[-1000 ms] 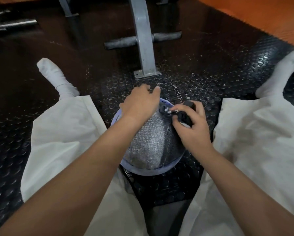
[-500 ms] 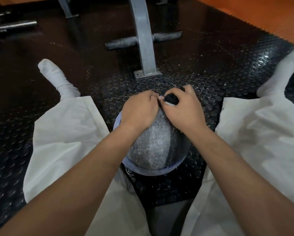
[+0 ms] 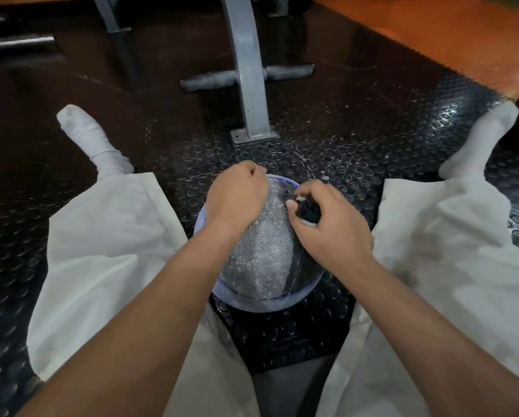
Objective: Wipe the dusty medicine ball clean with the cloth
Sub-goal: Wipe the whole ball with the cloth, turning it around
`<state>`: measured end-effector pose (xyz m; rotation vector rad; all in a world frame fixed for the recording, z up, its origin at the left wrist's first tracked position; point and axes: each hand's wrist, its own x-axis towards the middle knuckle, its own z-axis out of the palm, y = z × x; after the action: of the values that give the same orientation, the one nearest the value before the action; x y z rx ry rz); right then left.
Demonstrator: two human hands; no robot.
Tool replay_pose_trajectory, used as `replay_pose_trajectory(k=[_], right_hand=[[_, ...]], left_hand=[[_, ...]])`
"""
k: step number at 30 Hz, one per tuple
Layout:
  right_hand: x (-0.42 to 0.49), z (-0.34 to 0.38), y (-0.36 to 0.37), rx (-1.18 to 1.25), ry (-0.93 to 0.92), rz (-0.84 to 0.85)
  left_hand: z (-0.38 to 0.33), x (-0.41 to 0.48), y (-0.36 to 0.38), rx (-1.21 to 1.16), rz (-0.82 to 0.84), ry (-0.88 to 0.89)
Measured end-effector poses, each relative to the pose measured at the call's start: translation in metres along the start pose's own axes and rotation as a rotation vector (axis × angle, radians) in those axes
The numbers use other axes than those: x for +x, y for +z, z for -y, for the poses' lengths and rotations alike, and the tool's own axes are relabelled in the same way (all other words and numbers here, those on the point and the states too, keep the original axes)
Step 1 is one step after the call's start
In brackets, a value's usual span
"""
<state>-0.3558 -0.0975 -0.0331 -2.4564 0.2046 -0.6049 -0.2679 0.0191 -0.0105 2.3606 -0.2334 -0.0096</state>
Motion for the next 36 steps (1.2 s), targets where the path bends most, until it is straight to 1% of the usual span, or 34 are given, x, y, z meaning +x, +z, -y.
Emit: replay_pose_trajectory(k=[3, 5, 8, 12, 14, 16, 20, 22, 24, 29, 33, 34, 36], right_hand=[[0.022, 0.005, 0.008, 0.037, 0.075, 0.071], [0.035, 0.009, 0.016, 0.065, 0.121, 0.087], [0.037, 0.011, 0.022, 0.054, 0.163, 0.027], [0.007, -0.001, 0.019, 0.122, 0.098, -0.126], [-0.008, -0.010, 0.016, 0.173, 0.056, -0.165], [-0.018, -0.018, 0.011, 0.195, 0.009, -0.160], [-0.025, -0.032, 0.003, 0.287, -0.078, -0.067], [-0.024, -0.032, 0.003, 0.281, -0.103, -0.127], [-0.023, -0.026, 0.006, 0.304, -0.073, -0.198], [-0.034, -0.013, 0.016, 0.448, -0.019, -0.105], [-0.051, -0.002, 0.017, 0.538, -0.047, -0.062], [-0.052, 0.002, 0.018, 0.547, -0.036, -0.053], [-0.051, 0.008, 0.021, 0.557, 0.020, -0.089]], left_hand=[[-0.001, -0.001, -0.002, 0.015, -0.018, 0.007], [0.001, -0.002, -0.003, 0.002, -0.023, 0.008], [0.003, 0.000, -0.005, -0.047, -0.025, -0.002], [0.003, 0.004, -0.007, -0.085, 0.002, -0.020], [0.003, 0.006, -0.006, -0.091, 0.018, -0.028], [0.003, 0.007, -0.005, -0.108, 0.030, -0.033], [0.005, 0.009, -0.006, -0.130, 0.046, -0.051], [0.006, 0.010, -0.006, -0.162, 0.046, -0.064], [0.007, 0.012, -0.007, -0.177, 0.043, -0.065], [0.008, 0.013, -0.008, -0.167, 0.049, -0.046], [0.008, 0.016, -0.009, -0.186, 0.061, -0.072], [0.008, 0.015, -0.009, -0.186, 0.061, -0.072], [0.008, 0.013, -0.008, -0.172, 0.064, -0.062]])
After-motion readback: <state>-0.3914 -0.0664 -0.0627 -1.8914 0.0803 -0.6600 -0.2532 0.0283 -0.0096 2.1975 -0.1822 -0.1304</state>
